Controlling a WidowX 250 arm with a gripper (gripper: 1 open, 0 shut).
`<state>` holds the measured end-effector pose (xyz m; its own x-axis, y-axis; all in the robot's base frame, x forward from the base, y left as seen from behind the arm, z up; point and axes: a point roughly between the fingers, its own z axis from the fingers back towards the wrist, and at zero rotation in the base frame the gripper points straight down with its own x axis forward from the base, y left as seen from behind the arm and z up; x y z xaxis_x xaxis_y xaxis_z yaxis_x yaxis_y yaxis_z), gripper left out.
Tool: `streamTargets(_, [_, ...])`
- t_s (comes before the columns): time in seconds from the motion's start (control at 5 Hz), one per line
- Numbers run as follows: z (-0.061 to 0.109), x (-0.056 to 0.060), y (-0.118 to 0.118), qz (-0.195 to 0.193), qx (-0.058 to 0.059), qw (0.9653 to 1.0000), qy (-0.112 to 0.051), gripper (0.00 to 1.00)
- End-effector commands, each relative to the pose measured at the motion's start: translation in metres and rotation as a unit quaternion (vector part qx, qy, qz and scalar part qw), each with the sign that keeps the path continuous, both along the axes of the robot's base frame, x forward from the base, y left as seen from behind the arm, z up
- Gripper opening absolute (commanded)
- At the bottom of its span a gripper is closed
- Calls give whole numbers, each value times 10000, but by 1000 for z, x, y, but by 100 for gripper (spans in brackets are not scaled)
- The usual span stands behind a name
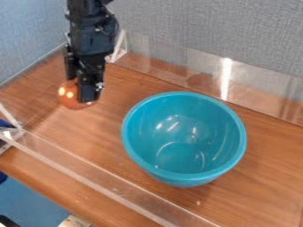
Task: Remove the mushroom from inside the blue bowl and put it on the table
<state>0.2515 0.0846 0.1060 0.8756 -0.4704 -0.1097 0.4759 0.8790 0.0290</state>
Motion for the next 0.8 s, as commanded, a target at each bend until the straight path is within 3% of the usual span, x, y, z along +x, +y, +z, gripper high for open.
streamTargets(0.0, [15, -5, 2, 172, 80, 9995, -235, 0])
streamTargets(0.4, [12, -1, -4, 277, 37, 9994, -201, 0])
streamTargets(0.6, [-2, 1, -3, 20, 21, 9998, -189, 0])
